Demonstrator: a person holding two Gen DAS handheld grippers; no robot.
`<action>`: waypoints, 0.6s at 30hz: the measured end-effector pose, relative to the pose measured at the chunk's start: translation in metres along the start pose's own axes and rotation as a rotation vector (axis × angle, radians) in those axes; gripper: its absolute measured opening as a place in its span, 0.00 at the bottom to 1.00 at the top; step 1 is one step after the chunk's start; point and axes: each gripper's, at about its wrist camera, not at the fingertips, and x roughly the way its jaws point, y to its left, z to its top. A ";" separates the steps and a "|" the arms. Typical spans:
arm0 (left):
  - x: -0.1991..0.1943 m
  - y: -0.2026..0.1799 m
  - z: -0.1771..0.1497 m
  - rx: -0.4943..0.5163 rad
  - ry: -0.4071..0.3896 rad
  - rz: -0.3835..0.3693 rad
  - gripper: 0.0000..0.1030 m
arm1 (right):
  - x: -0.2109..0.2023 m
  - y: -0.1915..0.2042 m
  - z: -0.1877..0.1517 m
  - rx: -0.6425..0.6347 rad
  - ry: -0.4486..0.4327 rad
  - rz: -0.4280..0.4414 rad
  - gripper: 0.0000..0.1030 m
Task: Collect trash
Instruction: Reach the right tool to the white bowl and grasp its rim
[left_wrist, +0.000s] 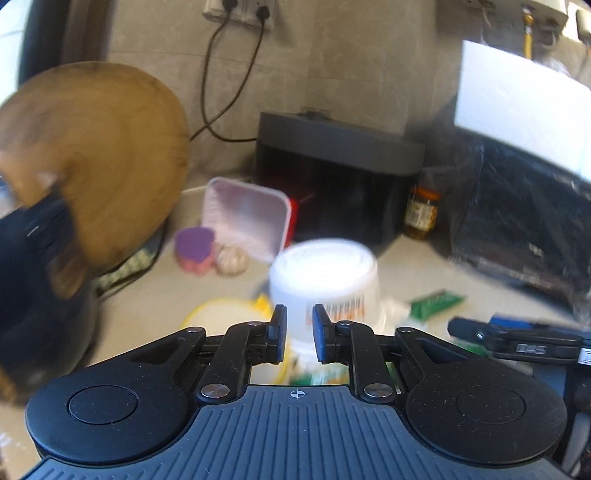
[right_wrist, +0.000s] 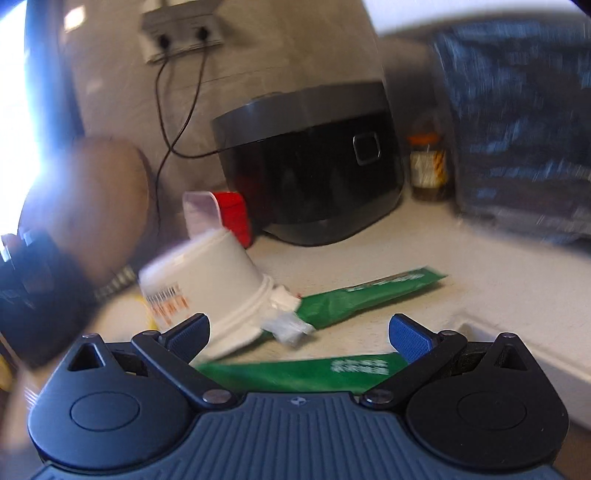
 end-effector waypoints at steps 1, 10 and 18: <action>0.010 0.000 0.009 -0.010 -0.015 -0.013 0.18 | 0.006 -0.005 0.009 0.054 0.028 0.059 1.00; 0.077 0.017 0.041 -0.033 -0.027 0.002 0.18 | 0.098 -0.012 0.054 0.310 0.228 0.279 1.00; 0.102 0.037 0.027 -0.041 0.060 -0.031 0.19 | 0.168 -0.024 0.054 0.452 0.358 0.353 1.00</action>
